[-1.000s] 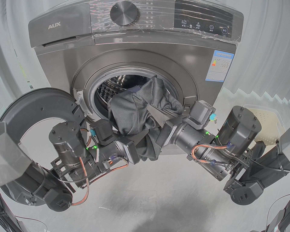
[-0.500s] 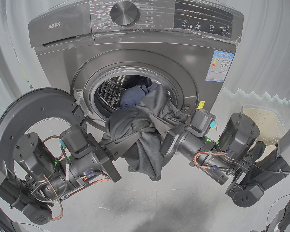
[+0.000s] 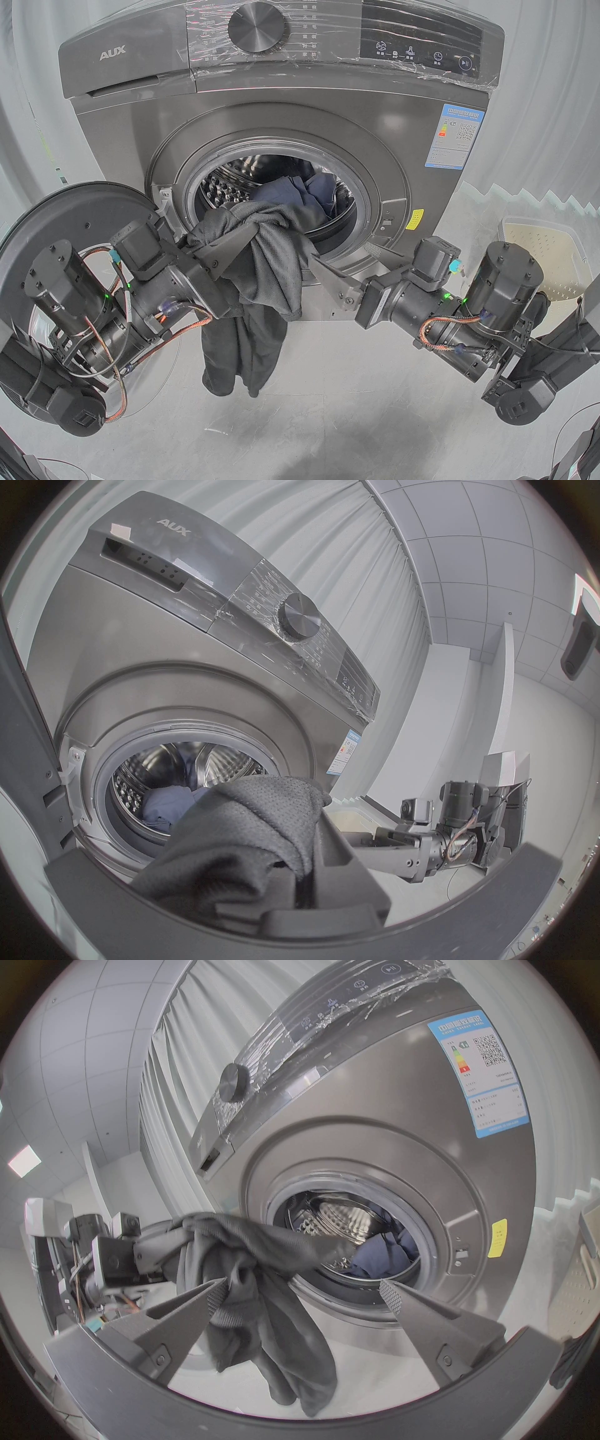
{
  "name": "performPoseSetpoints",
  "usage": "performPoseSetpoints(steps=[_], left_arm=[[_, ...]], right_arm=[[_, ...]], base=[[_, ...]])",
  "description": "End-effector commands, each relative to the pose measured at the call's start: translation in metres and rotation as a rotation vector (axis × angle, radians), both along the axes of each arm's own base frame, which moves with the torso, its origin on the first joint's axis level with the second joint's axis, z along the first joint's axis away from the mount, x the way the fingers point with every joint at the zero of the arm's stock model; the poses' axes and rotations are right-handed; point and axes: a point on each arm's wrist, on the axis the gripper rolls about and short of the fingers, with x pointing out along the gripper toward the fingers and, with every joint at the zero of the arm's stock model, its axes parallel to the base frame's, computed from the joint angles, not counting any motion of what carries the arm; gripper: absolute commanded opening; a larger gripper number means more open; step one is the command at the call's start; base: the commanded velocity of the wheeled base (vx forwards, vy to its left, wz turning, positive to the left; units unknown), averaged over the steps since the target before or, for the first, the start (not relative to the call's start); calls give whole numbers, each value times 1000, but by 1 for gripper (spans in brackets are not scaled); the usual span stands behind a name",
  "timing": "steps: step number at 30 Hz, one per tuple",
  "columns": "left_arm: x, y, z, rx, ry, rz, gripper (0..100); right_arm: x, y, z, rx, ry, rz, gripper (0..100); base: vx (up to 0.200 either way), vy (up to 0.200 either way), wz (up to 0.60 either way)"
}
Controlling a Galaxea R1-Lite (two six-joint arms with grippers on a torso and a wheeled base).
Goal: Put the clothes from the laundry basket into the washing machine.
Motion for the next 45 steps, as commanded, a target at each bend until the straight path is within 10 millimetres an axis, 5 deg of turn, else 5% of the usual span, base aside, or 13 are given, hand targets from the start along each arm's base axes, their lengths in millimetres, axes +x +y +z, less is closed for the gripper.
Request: performPoseSetpoints(steps=[1,22,32,45], left_arm=[[7,0,2,-14,-5,10,0],[14,-3,28,-109,-68,70,0],[8,-6,26,-118,-47,32,0],[-8,-8,28,-119,-42,-23,0]], right_arm=[[3,-14,-11,-46,27,-33,100],[18,5,-51,-145,90,-20,100],[44,17,-45,-105,38,-51,100],[50,19,-45,-96,27,-64,100]], base=[[0,0,0],[0,0,0],[0,0,0],[0,0,0]])
